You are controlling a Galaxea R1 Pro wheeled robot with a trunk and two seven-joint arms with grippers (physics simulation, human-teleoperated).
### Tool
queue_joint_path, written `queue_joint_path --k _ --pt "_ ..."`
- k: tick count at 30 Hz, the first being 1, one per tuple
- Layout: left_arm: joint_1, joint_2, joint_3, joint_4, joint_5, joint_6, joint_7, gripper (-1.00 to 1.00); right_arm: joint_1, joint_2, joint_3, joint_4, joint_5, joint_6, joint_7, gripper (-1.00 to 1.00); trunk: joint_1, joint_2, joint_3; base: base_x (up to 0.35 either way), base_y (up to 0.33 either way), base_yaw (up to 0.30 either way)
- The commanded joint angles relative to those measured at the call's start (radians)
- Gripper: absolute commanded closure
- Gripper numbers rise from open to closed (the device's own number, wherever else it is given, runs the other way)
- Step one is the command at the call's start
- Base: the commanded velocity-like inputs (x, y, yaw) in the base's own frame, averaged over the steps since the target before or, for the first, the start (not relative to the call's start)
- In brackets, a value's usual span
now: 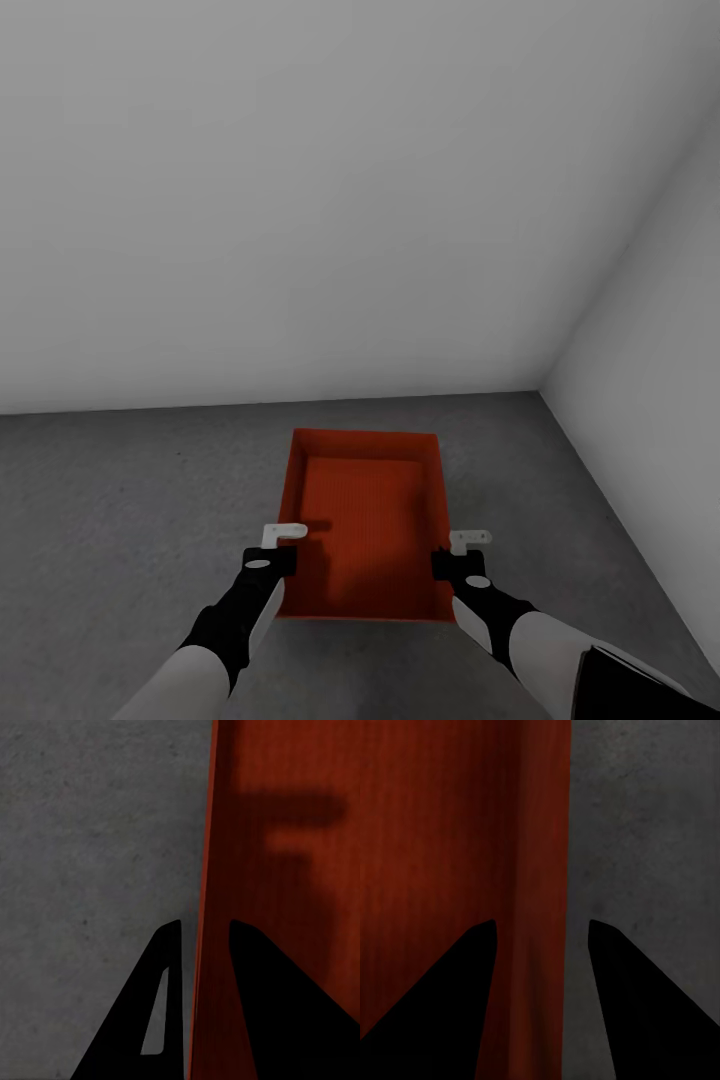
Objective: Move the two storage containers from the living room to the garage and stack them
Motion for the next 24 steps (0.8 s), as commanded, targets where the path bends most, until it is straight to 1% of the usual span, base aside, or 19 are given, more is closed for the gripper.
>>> queue_joint_path --k 1,8,14,22,24 --pt "-0.001 0.004 0.007 -0.003 -0.02 0.009 0.006 1.0 0.0 -0.003 -0.007 0.017 -0.006 -0.003 -0.002 1.0 0.0 0.0 -0.001 0.0 0.0 0.0" --pt "-0.001 0.004 0.006 -0.003 -0.021 0.01 0.006 1.0 0.0 -0.003 -0.007 0.017 -0.006 -0.003 -0.002 1.0 0.0 0.0 -0.001 0.0 0.0 0.0" --pt "-0.001 0.004 0.006 -0.003 -0.02 0.011 0.006 1.0 0.0 -0.003 -0.007 0.017 -0.006 -0.003 -0.002 1.0 0.023 -0.042 -0.019 0.0 0.0 0.0" --pt "-0.001 0.004 0.007 -0.003 -0.021 0.011 0.006 1.0 0.0 -0.003 -0.007 0.017 -0.006 -0.003 -0.002 1.0 0.023 -0.042 -0.019 0.0 0.0 0.0" --pt "-0.001 0.004 0.007 -0.003 -0.021 0.011 0.006 1.0 0.0 -0.003 -0.007 0.017 -0.006 -0.003 -0.002 1.0 0.031 -0.056 -0.026 0.0 0.0 0.0"
